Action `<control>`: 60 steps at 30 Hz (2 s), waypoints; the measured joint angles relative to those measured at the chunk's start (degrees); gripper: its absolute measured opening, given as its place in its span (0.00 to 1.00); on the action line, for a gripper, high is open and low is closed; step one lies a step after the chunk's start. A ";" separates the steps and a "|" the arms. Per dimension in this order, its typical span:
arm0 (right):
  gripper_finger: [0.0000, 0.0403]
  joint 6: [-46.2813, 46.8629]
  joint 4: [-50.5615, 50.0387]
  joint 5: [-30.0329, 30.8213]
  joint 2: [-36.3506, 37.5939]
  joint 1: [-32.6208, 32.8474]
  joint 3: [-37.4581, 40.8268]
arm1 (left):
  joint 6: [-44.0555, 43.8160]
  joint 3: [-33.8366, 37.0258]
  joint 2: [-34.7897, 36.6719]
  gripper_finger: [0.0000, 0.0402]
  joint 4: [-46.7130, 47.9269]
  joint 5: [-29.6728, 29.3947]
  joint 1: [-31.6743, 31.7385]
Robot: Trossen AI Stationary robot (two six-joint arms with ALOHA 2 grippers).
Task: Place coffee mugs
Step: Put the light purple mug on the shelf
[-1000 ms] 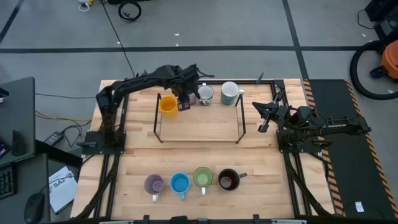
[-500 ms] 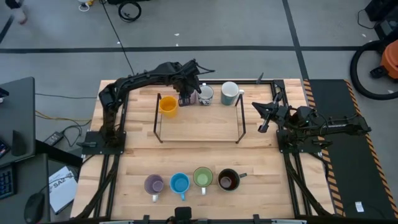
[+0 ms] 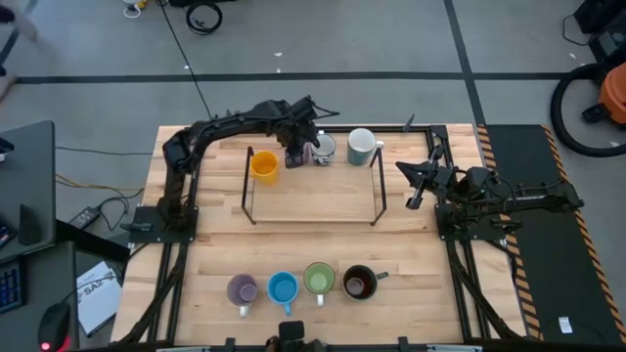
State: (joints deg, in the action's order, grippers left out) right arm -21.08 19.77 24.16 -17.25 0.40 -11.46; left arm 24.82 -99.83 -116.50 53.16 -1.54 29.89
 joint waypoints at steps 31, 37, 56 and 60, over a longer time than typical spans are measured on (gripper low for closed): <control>0.02 0.46 -0.17 -0.26 0.00 -0.02 -0.01 | -1.67 0.02 -3.20 0.10 3.54 -3.72 -0.59; 0.02 0.44 -0.17 -0.26 -0.01 -0.02 0.01 | -1.29 -2.24 -3.00 0.10 7.10 -6.03 -0.85; 0.02 0.39 -0.24 -0.26 -0.01 0.00 -0.01 | -2.85 -15.50 -2.65 0.10 23.61 1.81 -5.28; 0.02 0.42 -0.25 -0.26 0.01 -0.02 0.00 | -4.63 -15.23 -2.65 0.10 23.33 1.98 -7.54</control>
State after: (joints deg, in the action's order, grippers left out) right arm -20.66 19.52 23.90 -17.24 0.38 -11.46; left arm 20.18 -115.07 -119.15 76.49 0.45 22.35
